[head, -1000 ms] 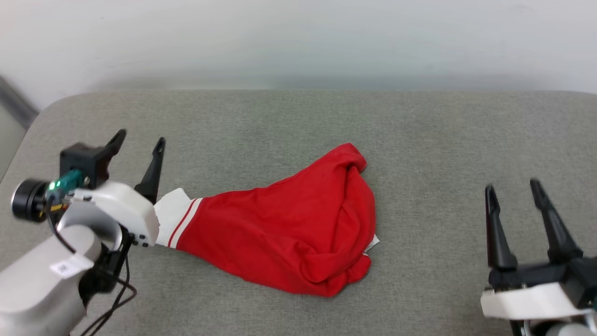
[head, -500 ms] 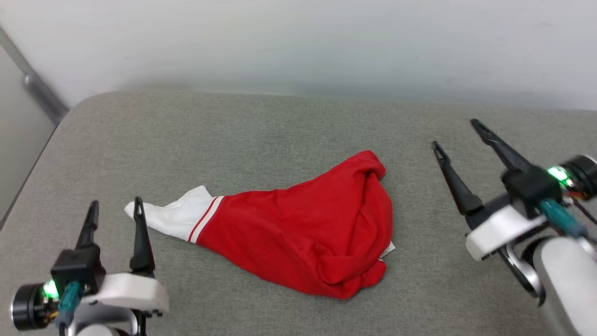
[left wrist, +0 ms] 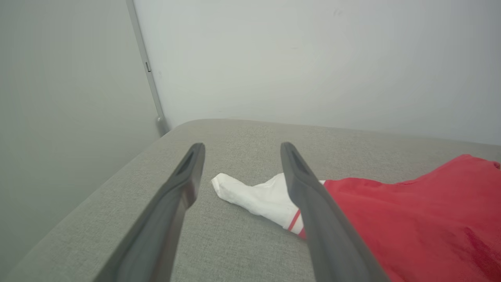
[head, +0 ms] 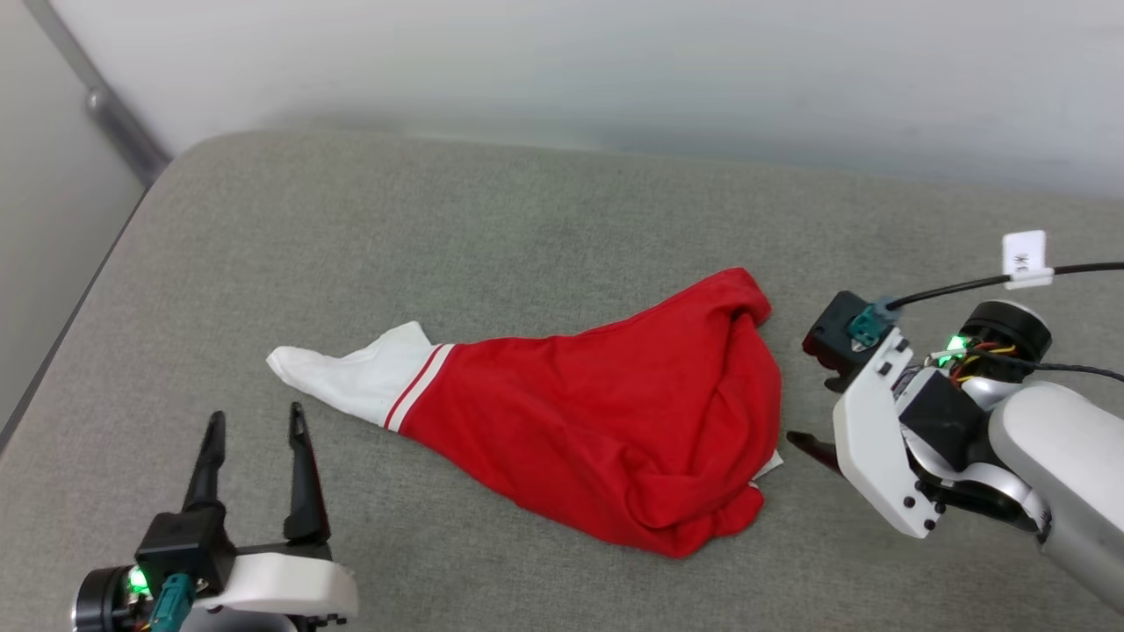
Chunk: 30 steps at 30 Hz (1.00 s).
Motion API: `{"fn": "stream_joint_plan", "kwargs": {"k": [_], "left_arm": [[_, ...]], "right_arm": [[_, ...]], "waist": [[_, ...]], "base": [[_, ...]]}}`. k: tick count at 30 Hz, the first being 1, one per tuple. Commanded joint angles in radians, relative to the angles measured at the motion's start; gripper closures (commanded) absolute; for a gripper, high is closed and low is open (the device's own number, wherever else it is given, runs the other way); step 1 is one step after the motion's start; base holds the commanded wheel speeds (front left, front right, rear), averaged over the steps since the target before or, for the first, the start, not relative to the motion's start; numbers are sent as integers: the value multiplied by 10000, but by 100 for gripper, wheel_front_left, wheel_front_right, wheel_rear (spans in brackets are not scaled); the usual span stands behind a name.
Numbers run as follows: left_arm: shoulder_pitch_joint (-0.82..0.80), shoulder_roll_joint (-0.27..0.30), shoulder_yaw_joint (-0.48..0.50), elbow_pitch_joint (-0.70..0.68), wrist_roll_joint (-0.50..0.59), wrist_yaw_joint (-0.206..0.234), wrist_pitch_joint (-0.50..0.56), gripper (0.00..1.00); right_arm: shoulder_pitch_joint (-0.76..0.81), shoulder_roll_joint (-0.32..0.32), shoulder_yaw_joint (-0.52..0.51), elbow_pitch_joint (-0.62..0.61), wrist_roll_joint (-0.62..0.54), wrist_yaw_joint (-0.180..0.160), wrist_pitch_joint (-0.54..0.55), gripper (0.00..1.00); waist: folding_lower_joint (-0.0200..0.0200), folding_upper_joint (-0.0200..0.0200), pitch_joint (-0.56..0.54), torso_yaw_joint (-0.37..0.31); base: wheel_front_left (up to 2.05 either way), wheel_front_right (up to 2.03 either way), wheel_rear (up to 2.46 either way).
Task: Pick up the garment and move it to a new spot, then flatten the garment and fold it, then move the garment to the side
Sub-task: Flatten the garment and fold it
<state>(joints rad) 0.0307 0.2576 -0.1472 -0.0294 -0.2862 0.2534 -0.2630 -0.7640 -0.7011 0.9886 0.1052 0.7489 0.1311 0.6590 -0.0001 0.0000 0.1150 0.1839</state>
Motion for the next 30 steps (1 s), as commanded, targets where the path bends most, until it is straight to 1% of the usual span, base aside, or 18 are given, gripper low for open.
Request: {"fn": "stream_joint_plan", "kwargs": {"k": [1,4,8,11,13,15,18,19,20,22,25,28,30], "left_arm": [[-193,-168,96,27,158,-153,-25,0],[-372,-575,357,76,497,-532,-25,0],[-691,-1049,720,158,865,-1028,-25,0],[-867,-1336,955,240,1105,-1328,-25,0],[-938,-1477,1104,303,1243,-1501,-25,0],[-987,-1607,1230,353,1369,-1651,-25,0],[-956,-1732,1442,408,1515,-1817,-25,0],[-907,-1772,1501,414,1547,-1840,-25,0],[-860,-1812,1574,436,1593,-1900,-24,0],[-781,-1870,1690,498,1674,-1989,-24,0],[-690,-1901,1814,574,1776,-2084,-25,0],[-533,-1943,1928,637,1878,-2186,-25,0],[-437,-1944,2043,671,1905,-2252,-24,0]], "right_arm": [[-287,13,293,171,140,-7,147,0],[-746,258,1126,741,415,-7,342,0],[-1204,711,1999,1758,652,-7,76,0],[-1386,1129,2350,2586,843,-7,-347,0],[-1264,1378,2610,3130,920,-7,-553,0],[-977,1553,2866,3542,969,-7,-491,0],[-554,1668,3069,3766,916,-4,-539,0],[-521,1682,3090,3772,889,-4,-624,2],[-544,1677,3091,3761,846,-2,-711,100],[-655,1644,3056,3643,848,-4,-976,100],[-1071,1416,2970,3285,776,-7,-1547,100],[-1431,1052,2913,2685,875,-8,-2253,100],[-1498,689,2926,2224,982,-7,-2610,100]], "waist": [[1,0,255,186],[1,0,578,370],[1,0,1020,598],[1,0,1298,707],[1,0,1424,752],[1,0,1479,770],[1,0,1474,748],[1,0,1457,705],[1,0,1423,649],[1,0,1317,511],[1,0,1061,279],[1,0,730,40],[1,0,512,-142]], "base": [[0,0,0],[0,0,0],[0,0,0],[0,0,0],[0,0,0],[0,0,0],[0,0,0],[0,0,0],[0,0,0],[0,0,0],[0,0,0],[0,0,0],[0,0,0]]}}
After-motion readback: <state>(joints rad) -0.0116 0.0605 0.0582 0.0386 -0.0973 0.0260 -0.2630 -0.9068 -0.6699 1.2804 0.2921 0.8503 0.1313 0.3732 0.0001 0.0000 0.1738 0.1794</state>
